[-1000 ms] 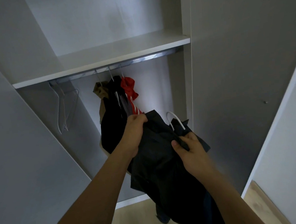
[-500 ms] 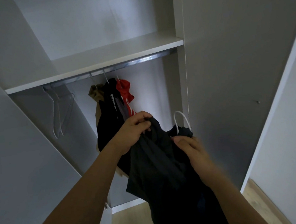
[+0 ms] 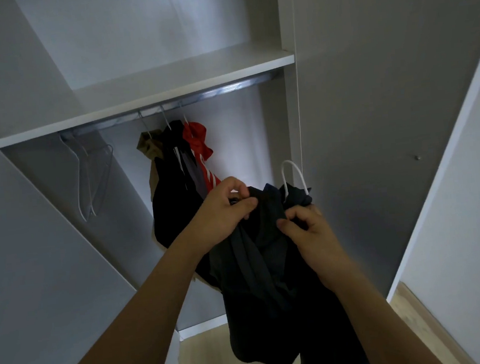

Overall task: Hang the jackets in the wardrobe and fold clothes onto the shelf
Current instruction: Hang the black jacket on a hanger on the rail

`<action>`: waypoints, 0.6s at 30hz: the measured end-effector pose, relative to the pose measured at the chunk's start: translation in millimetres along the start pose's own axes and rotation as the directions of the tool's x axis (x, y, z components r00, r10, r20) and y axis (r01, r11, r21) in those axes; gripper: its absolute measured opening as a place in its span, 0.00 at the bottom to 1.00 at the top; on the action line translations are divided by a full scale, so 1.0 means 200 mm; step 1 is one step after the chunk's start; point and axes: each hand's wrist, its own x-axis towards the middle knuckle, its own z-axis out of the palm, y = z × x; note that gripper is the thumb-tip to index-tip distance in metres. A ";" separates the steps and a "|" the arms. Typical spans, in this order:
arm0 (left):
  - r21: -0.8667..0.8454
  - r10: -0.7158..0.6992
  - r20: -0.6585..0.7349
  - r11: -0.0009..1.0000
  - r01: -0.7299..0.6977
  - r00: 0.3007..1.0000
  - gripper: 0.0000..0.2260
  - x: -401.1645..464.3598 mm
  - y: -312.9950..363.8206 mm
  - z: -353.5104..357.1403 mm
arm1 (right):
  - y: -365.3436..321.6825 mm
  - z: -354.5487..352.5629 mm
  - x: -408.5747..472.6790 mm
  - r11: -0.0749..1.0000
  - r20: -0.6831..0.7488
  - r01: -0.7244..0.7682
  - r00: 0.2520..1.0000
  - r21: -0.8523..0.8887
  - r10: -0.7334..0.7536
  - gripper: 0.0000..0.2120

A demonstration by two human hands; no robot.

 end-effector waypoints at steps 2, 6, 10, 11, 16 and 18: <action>0.033 -0.015 -0.013 0.999 0.016 1.000 0.07 -0.05 -0.03 0.02 | -0.01 0.00 0.00 1.000 -0.056 0.017 0.998 0.012 -0.017 0.11; 0.122 -0.095 0.138 0.989 0.078 0.986 0.15 -0.14 -0.09 0.09 | -0.03 -0.01 0.01 0.998 -0.105 0.031 0.994 0.049 -0.026 0.11; 0.139 -0.091 0.093 0.987 0.077 0.991 0.04 -0.13 -0.13 0.13 | -0.01 -0.01 0.01 0.997 -0.148 0.077 0.986 0.002 -0.076 0.12; 0.132 -0.078 0.120 0.989 0.062 0.990 0.07 -0.13 -0.13 0.13 | -0.01 -0.02 0.01 0.996 -0.154 0.085 0.984 -0.028 -0.088 0.12; 0.193 -0.012 0.165 0.981 -0.020 0.986 0.07 -0.13 -0.12 0.14 | 0.01 -0.04 0.01 0.993 -0.189 0.089 0.977 -0.080 -0.103 0.11; 0.209 -0.016 0.143 0.978 -0.014 0.990 0.07 -0.13 -0.13 0.16 | 0.01 -0.04 0.00 0.995 -0.201 0.052 0.977 -0.084 -0.068 0.15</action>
